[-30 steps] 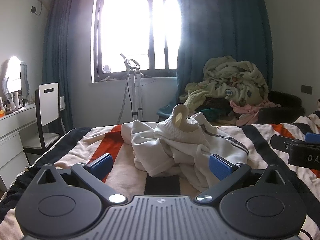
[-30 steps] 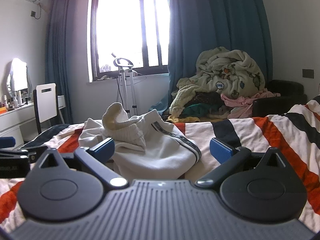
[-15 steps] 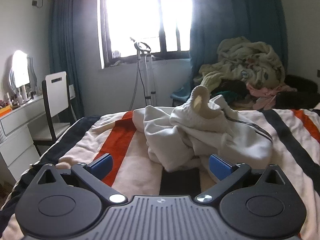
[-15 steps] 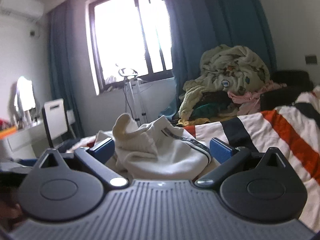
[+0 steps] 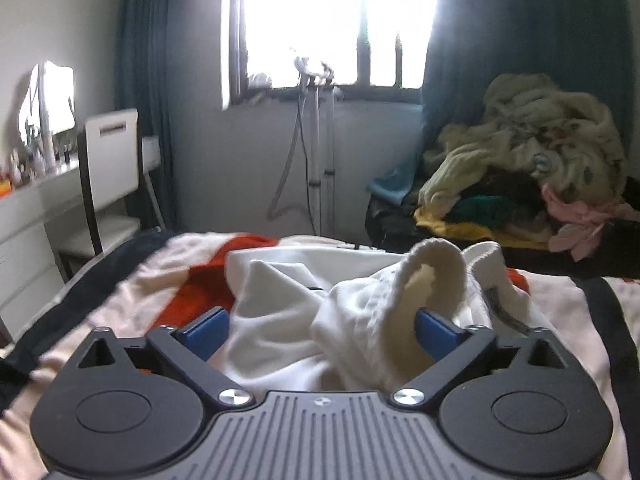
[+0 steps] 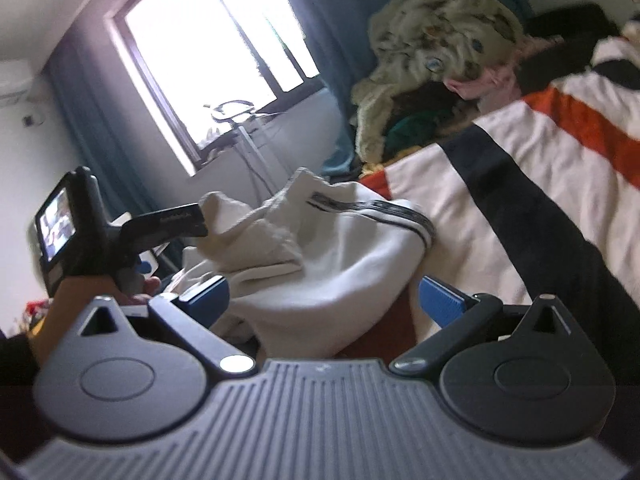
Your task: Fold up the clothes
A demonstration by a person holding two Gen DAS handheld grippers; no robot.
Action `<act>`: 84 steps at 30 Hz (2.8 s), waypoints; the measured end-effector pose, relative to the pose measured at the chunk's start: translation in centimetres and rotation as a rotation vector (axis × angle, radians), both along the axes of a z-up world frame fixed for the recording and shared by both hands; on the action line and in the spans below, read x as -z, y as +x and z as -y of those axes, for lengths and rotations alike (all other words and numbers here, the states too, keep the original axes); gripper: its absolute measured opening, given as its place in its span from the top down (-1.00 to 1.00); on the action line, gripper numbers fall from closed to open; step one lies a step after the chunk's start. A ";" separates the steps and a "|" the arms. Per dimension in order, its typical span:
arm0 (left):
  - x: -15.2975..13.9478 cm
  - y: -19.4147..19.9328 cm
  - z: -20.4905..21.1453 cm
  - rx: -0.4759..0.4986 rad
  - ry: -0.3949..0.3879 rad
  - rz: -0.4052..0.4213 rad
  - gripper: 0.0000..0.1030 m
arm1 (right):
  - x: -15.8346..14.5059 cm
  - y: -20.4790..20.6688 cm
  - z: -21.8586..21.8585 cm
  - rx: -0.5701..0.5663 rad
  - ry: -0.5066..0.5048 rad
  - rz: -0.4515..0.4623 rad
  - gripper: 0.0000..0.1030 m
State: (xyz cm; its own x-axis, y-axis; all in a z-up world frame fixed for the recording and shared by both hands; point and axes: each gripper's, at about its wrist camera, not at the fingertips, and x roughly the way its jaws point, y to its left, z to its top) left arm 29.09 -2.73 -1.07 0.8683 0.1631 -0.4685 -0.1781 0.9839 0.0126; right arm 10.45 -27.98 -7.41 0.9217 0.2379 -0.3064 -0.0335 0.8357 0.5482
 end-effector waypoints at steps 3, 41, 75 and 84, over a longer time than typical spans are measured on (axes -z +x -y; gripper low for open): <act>0.3 2.8 0.5 0.012 0.006 -0.009 -0.73 | 1.5 1.6 1.4 0.020 0.069 -0.027 -1.00; -0.3 -26.9 -9.2 0.122 -0.196 0.154 0.75 | -3.3 -5.5 -3.3 -0.031 -0.299 0.191 -0.99; 4.8 -17.8 -19.5 0.011 -0.796 0.032 0.75 | -9.8 13.7 -18.5 -0.038 -0.541 -0.119 0.84; 2.6 -20.2 -16.6 0.081 -0.691 0.021 0.74 | -10.2 -1.5 -6.3 0.158 -0.362 -0.013 0.85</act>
State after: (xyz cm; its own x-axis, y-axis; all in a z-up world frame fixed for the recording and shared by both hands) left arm 8.92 13.83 -3.71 0.8752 -0.2322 -0.4244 -0.0971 0.7751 -0.6243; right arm 8.98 -21.67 2.82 0.9339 -0.0321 -0.3560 0.1159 0.9693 0.2167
